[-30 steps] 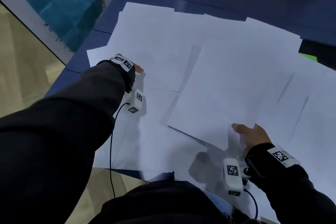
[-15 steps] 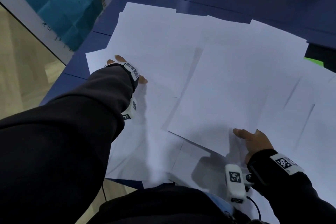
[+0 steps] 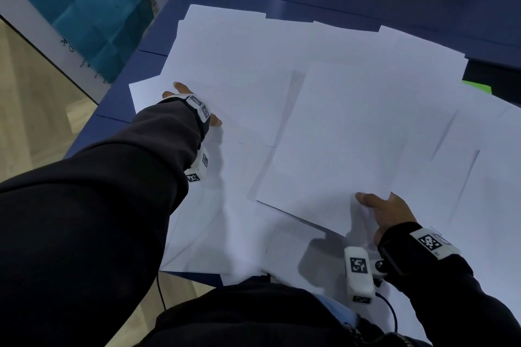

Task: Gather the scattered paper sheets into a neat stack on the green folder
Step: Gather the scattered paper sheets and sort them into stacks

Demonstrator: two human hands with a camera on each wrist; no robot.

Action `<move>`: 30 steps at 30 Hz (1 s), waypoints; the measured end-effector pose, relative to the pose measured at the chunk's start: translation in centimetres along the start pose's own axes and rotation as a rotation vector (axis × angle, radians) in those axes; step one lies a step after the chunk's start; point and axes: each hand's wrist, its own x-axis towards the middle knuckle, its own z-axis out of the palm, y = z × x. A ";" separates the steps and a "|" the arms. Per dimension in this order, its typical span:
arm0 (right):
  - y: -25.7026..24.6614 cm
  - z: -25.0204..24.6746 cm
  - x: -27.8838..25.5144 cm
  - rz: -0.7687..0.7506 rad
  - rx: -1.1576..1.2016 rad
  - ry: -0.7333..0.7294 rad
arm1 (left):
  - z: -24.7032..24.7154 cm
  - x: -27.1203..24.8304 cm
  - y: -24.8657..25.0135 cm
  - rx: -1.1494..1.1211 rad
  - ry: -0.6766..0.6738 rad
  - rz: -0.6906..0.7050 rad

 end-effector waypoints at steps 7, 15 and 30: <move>0.2 0.2 -0.1 0.002 0.016 -0.018 | -0.3 -0.9 0.1 0.141 -0.037 0.058; 0.1 0.1 -0.5 -0.037 0.018 -0.047 | -0.6 -1.0 -0.3 0.222 0.012 0.027; 0.1 0.2 -0.3 -0.012 -0.012 -0.045 | 0.4 0.2 -0.4 0.232 0.072 0.157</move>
